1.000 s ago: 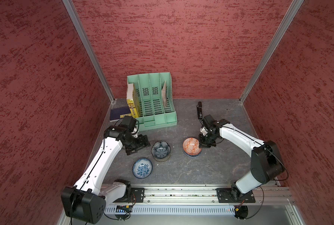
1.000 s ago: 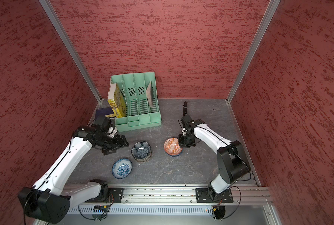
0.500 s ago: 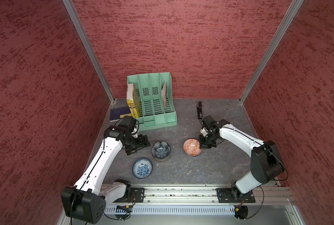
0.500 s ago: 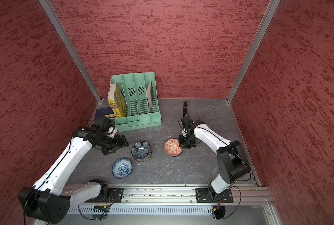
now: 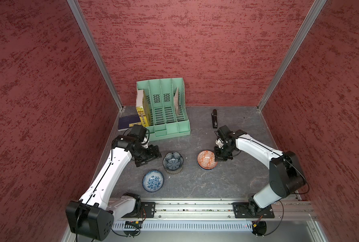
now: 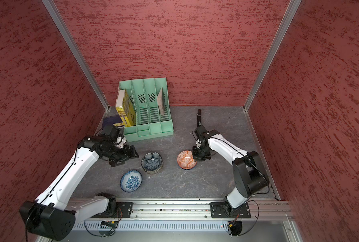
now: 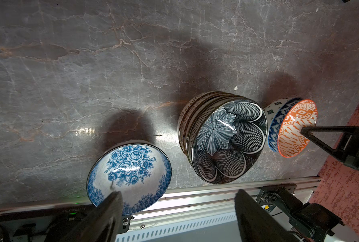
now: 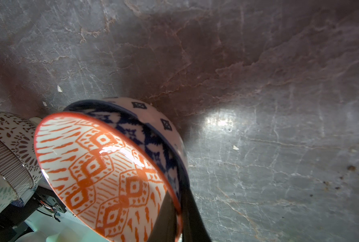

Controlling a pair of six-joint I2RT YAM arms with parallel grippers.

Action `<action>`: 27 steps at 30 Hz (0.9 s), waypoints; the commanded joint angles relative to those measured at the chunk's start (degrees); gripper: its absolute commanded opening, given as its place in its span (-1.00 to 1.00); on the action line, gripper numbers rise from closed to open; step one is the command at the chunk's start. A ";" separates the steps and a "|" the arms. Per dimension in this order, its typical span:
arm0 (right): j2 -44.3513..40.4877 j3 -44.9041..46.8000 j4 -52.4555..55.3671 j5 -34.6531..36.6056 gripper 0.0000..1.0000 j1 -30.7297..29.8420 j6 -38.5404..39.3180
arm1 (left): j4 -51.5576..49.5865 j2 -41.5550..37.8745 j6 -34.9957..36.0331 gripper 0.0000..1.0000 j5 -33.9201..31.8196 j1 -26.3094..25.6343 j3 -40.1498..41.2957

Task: Stack the bowls
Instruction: Place the bowl on the bowl.

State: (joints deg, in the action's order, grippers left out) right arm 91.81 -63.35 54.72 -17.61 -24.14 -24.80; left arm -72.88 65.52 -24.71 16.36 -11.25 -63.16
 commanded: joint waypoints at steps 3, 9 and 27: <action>-1.35 0.60 -2.98 -0.74 -1.00 0.55 0.41 | -0.25 -0.48 0.85 0.74 -0.55 0.43 0.16; -1.19 1.45 -4.18 -0.58 -1.00 0.50 0.93 | -0.20 -0.56 0.72 0.74 -0.50 0.43 0.60; -1.85 2.11 -3.77 0.03 -0.22 0.53 1.46 | -1.75 -1.45 1.04 0.75 -0.69 0.39 0.42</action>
State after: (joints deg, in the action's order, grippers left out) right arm 90.89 -61.73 51.55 -17.91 -24.10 -23.70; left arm -73.49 65.45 -24.67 16.19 -11.25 -62.67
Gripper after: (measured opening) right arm 0.382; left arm 0.877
